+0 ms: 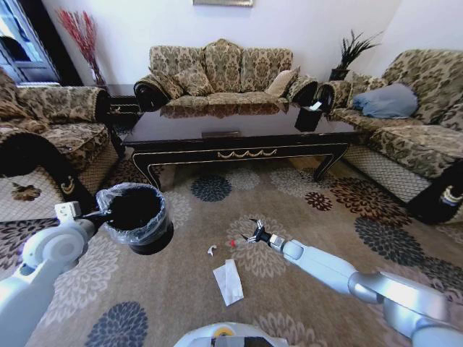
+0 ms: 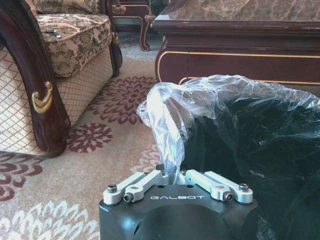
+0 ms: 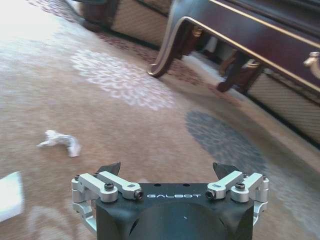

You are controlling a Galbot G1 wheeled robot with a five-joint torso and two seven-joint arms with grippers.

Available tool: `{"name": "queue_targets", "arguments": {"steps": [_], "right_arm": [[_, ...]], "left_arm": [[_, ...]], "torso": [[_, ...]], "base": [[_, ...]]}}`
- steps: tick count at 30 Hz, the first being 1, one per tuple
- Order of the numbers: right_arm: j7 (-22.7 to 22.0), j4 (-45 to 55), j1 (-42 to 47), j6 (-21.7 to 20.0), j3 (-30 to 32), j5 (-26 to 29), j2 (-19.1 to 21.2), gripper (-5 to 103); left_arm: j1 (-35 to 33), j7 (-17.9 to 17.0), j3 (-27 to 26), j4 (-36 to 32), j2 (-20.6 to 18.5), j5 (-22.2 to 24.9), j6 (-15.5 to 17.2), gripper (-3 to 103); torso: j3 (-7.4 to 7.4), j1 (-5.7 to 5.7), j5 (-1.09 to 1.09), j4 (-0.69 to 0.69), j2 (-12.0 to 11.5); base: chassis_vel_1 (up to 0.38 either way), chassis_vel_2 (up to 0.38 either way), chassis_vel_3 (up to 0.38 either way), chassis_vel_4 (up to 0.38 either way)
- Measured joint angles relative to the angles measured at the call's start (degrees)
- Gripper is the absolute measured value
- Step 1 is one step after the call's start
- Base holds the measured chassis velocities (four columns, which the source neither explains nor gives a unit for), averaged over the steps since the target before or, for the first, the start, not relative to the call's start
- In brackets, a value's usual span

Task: Move to the front of the table and pick up the trash from the floor, then place it into the trash bin.

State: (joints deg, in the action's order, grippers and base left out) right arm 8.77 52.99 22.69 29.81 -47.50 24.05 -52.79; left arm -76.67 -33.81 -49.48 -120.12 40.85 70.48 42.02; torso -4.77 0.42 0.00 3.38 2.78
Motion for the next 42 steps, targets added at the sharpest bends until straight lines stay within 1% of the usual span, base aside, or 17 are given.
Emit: {"name": "queue_targets", "arguments": {"steps": [1, 2, 3, 4, 5, 11, 13, 14, 15, 18, 19, 21, 26, 33, 37, 38, 42], "right_arm": [[1.0, -0.1, -0.1, 0.3, -0.1, 0.2, 0.1, 100], [3.6, -0.5, -0.2, 1.1, -0.4, 0.4, 0.4, 100], [4.9, -0.8, -0.2, 1.6, -0.5, 0.3, 0.5, 100], [4.9, -0.8, -0.2, 1.6, -0.5, 0.3, 0.5, 100], [7.1, -2.0, -0.3, 2.7, -0.5, -0.4, 0.5, 100], [9.4, -7.5, -0.9, 4.6, -0.3, -5.0, -0.3, 100], [7.7, -9.2, -1.2, 4.4, -0.2, -7.0, -0.9, 100], [7.7, -9.2, -1.2, 4.4, -0.2, -7.0, -0.9, 100], [5.1, -10.6, -1.6, 3.7, -0.2, -8.6, -1.4, 100], [2.4, -13.1, -2.3, 2.6, -0.2, -12.1, -2.5, 100], [2.4, -13.1, -2.3, 2.6, -0.2, -12.1, -2.5, 100], [1.0, -15.2, -2.6, 2.2, 0.0, -14.8, -3.5, 100], [0.4, -17.5, -2.7, 2.0, -0.1, -16.9, -4.9, 100], [0.4, -20.2, -2.5, 2.1, -0.8, -17.6, -6.9, 100], [0.4, -22.7, -2.7, 2.2, -1.0, -18.0, -9.1, 100], [-0.3, -24.4, -2.8, 1.6, -1.3, -18.4, -10.9, 100], [-1.1, -25.6, -2.8, 0.8, -1.6, -19.0, -12.5, 100]], "left_arm": [[0.0, 0.0, 0.0, 0.0, -0.1, 0.0, 0.0, 3], [0.0, -0.1, -0.1, 0.0, -0.2, 0.1, 0.0, 3], [0.0, -0.1, -0.1, 0.0, -0.2, 0.1, 0.0, 3], [0.0, -0.1, -0.1, 0.0, -0.2, 0.1, 0.0, 3], [0.0, -0.1, -0.2, 0.0, -0.3, 0.1, 0.0, 3], [-1.2, -0.2, -0.9, -0.6, -0.2, 0.1, 0.1, 3], [-1.6, -0.2, -1.2, -0.8, -0.1, 0.1, 0.1, 3], [-1.6, -0.2, -1.2, -0.8, -0.1, 0.1, 0.1, 3], [-2.0, -0.2, -1.5, -1.1, 0.0, 0.1, 0.1, 3], [-2.8, -0.2, -1.9, -1.7, 0.1, 0.1, 0.1, 3], [-2.8, -0.2, -1.9, -1.7, 0.1, 0.1, 0.1, 3], [-3.3, -0.2, -2.3, -2.1, 0.2, 0.1, 0.1, 3], [-3.9, -0.3, -3.0, -2.5, -0.1, 0.1, 0.1, 3], [-4.0, -0.3, -3.3, -2.5, -0.2, 0.2, 0.1, 3], [-3.9, -0.3, -3.3, -2.5, -0.3, 0.3, 0.1, 3], [-3.7, -0.3, -3.2, -2.3, -0.6, 0.4, 0.1, 3], [-3.4, -0.4, -3.1, -2.1, -0.9, 0.5, 0.1, 3]], "torso": [[0.00, 0.00, 0.00, 0.00, 0.0], [0.00, 0.00, 0.00, 0.01, 0.0], [0.00, 0.00, 0.00, 0.01, 0.0], [0.00, 0.00, 0.00, 0.01, 0.0], [0.00, 0.00, 0.00, 0.01, 0.0], [0.00, 0.00, 0.00, 0.01, 0.0], [0.00, 0.00, 0.00, 0.01, 0.0], [0.00, 0.00, 0.00, 0.01, 0.0], [0.00, 0.00, 0.00, 0.01, 0.0], [0.00, 0.00, 0.00, 0.00, 0.0], [0.00, 0.00, 0.00, 0.00, 0.0], [0.00, 0.00, 0.00, 0.01, 0.0], [0.00, 0.00, 0.00, 0.01, 0.0], [0.00, 0.00, -0.01, 0.01, 0.0], [0.00, 0.00, -0.01, 0.00, 0.0], [0.00, 0.00, -0.01, 0.00, 0.0], [0.00, 0.00, -0.01, 0.01, 0.0]], "base": [[0.000, 0.000, 0.000, 0.000], [0.000, 0.000, 0.000, 0.000], [0.000, 0.000, 0.000, 0.000], [0.000, 0.000, 0.000, 0.000], [0.000, 0.000, 0.000, 0.000], [0.000, 0.000, 0.000, 0.000], [0.000, 0.000, 0.000, 0.000], [0.000, 0.000, 0.000, 0.000], [0.000, 0.000, 0.000, 0.000], [0.000, 0.000, 0.000, 0.000], [0.000, 0.000, 0.000, 0.000], [0.000, 0.000, 0.000, 0.000], [0.000, 0.000, 0.000, 0.000], [0.000, 0.000, 0.000, 0.000], [0.000, 0.000, 0.000, 0.000], [0.000, 0.000, 0.000, 0.000], [0.000, 0.000, 0.000, 0.000]]}}
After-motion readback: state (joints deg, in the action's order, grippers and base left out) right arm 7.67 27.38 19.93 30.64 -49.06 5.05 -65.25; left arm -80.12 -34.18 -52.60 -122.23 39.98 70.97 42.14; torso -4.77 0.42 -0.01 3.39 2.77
